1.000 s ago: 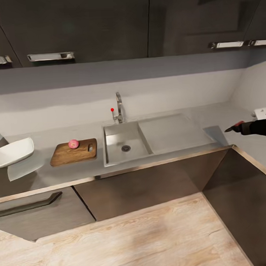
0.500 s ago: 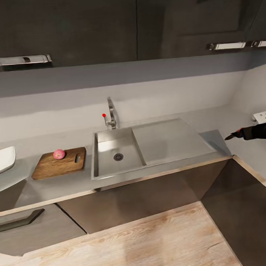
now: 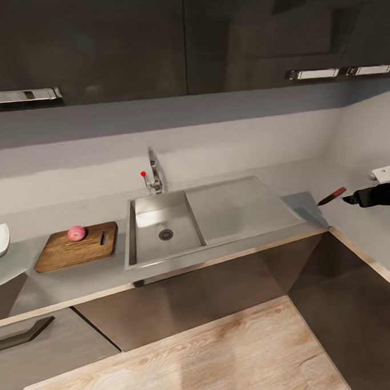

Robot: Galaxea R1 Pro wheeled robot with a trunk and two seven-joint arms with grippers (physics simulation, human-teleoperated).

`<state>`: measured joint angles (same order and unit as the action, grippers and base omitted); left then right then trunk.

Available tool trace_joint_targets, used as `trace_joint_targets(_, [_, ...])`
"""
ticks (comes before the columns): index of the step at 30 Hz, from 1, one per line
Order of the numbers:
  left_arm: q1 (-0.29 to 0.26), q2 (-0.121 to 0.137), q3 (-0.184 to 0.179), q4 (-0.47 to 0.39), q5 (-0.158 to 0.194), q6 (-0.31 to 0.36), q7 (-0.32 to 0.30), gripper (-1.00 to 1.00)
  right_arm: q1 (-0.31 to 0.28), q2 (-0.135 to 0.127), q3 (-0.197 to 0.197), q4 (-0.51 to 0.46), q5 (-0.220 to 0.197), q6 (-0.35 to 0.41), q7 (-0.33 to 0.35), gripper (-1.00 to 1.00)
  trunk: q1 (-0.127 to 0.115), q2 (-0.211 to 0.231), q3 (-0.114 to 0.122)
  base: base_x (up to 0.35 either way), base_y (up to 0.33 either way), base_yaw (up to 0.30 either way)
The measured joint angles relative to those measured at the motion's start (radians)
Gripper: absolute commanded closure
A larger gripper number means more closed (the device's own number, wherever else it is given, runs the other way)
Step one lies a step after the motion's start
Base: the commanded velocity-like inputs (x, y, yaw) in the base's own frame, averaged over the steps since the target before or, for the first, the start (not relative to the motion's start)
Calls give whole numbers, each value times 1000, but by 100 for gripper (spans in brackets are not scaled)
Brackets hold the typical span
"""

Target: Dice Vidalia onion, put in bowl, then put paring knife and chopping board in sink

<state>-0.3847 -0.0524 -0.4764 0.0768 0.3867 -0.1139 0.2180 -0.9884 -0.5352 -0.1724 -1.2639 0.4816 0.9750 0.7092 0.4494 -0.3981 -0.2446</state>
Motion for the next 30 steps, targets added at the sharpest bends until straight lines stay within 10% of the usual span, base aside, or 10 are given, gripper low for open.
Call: trace_joint_targets(30, [0,-2,0,0,0,1,-1,-100,0,3,1,11,1,2,0,-100,0,0,23,22,-16,-147])
